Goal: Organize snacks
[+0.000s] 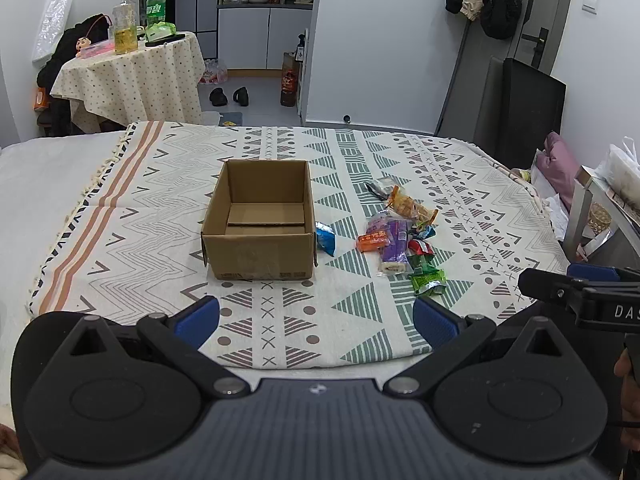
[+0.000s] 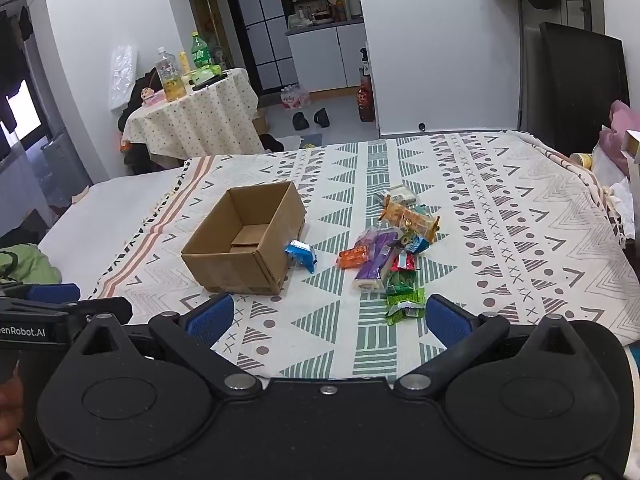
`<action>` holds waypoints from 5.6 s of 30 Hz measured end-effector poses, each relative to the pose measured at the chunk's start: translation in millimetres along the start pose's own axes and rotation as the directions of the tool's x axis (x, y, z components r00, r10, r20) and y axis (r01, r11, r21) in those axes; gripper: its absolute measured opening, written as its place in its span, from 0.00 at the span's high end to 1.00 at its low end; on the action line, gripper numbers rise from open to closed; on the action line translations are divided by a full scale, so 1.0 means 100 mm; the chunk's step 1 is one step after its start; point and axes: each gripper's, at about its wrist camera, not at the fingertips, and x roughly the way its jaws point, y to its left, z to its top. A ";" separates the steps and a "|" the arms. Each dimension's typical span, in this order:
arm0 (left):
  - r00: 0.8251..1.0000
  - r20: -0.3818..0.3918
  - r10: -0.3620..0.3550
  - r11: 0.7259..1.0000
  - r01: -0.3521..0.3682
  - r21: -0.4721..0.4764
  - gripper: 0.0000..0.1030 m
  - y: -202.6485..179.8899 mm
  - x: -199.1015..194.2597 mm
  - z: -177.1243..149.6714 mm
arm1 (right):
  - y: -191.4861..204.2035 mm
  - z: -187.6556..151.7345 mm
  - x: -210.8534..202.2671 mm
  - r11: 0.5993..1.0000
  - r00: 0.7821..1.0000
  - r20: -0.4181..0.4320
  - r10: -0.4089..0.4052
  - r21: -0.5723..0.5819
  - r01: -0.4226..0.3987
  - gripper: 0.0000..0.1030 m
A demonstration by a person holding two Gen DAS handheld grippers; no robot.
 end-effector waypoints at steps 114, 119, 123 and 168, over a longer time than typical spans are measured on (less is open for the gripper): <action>0.992 -0.098 -0.084 0.994 0.077 -0.073 0.08 -0.41 1.64 0.55 | -0.96 0.04 1.50 0.976 0.979 -0.194 0.066 0.215 -0.023 0.13; 0.989 -0.117 -0.092 0.994 0.084 -0.069 0.09 -0.47 1.81 0.57 | -1.03 0.00 1.67 0.969 0.972 -0.223 0.075 0.247 -0.018 0.18; 0.984 -0.144 -0.100 0.994 0.091 -0.068 0.15 -0.53 1.99 0.58 | -1.07 -0.02 1.81 0.966 0.967 -0.243 0.076 0.257 -0.011 0.19; 0.919 -0.360 -0.158 0.987 0.145 -0.063 0.40 -1.01 3.67 0.42 | -1.46 -0.23 2.55 0.921 0.960 -0.268 0.078 0.388 0.034 0.64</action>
